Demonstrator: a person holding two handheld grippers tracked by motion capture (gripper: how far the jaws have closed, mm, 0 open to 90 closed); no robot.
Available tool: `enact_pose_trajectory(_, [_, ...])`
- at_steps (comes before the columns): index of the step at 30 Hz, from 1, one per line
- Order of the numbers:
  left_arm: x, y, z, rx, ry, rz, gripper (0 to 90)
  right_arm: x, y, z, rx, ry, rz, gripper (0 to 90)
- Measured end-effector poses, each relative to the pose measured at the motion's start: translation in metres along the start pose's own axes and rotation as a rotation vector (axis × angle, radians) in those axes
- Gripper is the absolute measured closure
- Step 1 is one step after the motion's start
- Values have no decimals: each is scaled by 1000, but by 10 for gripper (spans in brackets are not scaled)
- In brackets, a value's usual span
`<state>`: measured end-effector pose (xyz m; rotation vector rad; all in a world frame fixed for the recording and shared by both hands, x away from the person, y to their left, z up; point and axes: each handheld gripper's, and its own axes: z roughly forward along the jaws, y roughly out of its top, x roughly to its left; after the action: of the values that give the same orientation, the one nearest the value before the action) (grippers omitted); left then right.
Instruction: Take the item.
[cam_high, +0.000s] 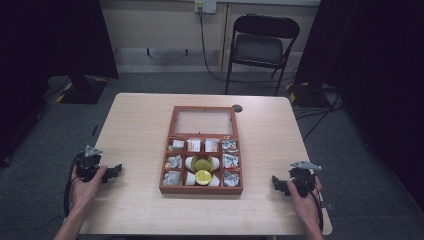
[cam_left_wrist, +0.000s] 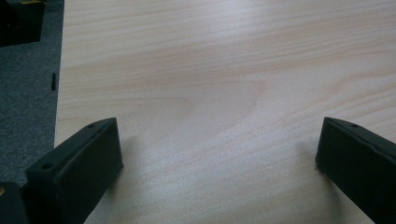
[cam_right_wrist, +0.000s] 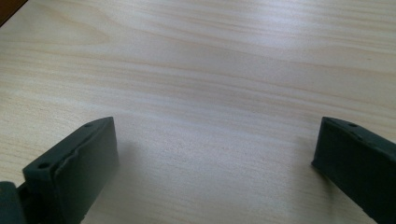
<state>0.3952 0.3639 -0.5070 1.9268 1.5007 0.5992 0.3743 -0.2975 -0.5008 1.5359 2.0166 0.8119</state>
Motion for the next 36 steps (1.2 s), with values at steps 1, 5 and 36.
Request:
enact_pose_trajectory(1, [0,0,0,0,0,0,0,0,0,0,0,0,0,0])
enact_pose_trajectory(5, [0,0,0,0,0,0,0,0,0,0,0,0,0,0])
enact_pose_trajectory(36, [-13,8,-20,-47,-103,0,257,0,0,0,0,0,0,0])
